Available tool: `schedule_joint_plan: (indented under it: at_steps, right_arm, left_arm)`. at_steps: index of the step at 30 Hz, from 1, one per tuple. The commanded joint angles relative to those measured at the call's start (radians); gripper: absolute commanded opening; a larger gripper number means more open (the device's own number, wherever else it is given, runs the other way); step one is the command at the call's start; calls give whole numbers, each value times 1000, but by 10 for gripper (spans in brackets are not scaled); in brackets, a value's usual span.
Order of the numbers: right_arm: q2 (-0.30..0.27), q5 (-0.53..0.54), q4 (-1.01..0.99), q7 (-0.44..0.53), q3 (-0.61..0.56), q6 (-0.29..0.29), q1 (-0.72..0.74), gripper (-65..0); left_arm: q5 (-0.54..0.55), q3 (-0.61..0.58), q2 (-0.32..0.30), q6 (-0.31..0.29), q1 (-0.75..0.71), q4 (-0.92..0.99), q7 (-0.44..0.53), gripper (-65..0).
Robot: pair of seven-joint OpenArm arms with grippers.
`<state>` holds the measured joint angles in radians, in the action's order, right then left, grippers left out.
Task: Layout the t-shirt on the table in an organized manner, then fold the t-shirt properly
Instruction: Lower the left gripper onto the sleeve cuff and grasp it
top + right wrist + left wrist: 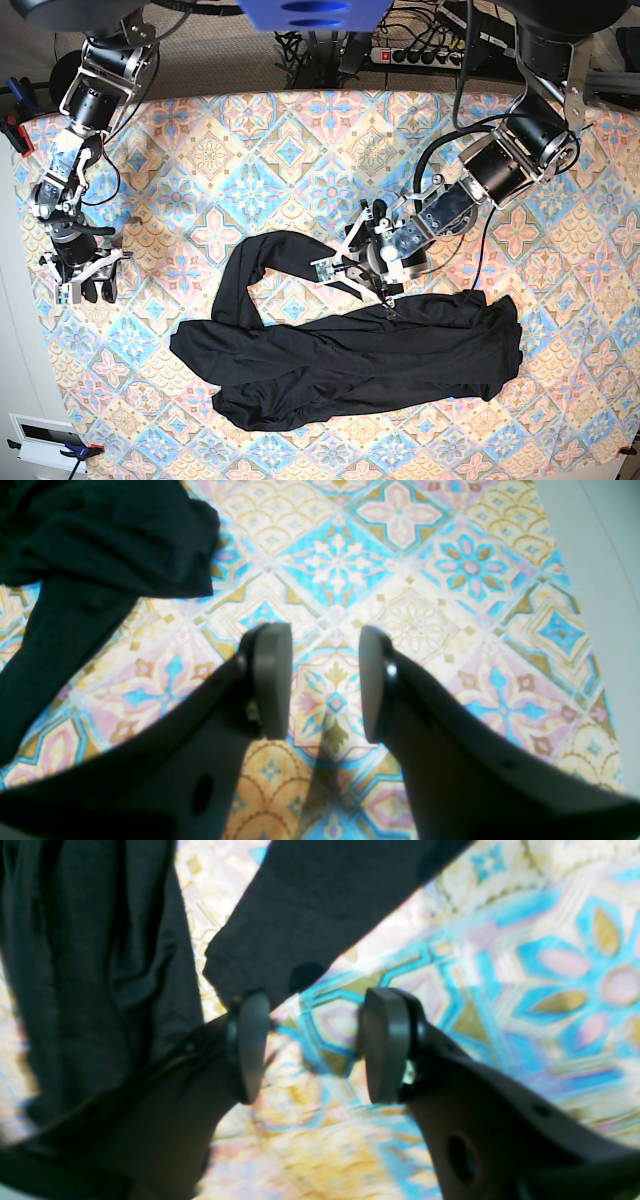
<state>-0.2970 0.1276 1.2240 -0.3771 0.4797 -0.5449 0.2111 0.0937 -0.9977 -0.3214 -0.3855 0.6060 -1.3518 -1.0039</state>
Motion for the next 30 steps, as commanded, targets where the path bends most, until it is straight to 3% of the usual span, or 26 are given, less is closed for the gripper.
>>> schedule_joint_plan:
  at_steps: [1,8,16,21,30]
  right_arm:
    - [-18,13,17,26,3,1,23,-441]
    - [-18,13,20,26,3,1,23,-441]
    - [-18,11,23,26,4,1,23,-441]
    - [-18,13,24,26,4,1,23,-441]
    - [-18,13,20,26,3,1,23,-441]
  left_arm:
    - [-42,-28,1,6,41,-12,7,-347]
    - [-229,-229,-2,6,93,-12,7,-347]
    - [-309,-355,-2,6,102,54,30,-347]
    - [-415,-369,0,7,91,236,162,-347]
    - [-420,-367,-2,10,71,260,194,-365]
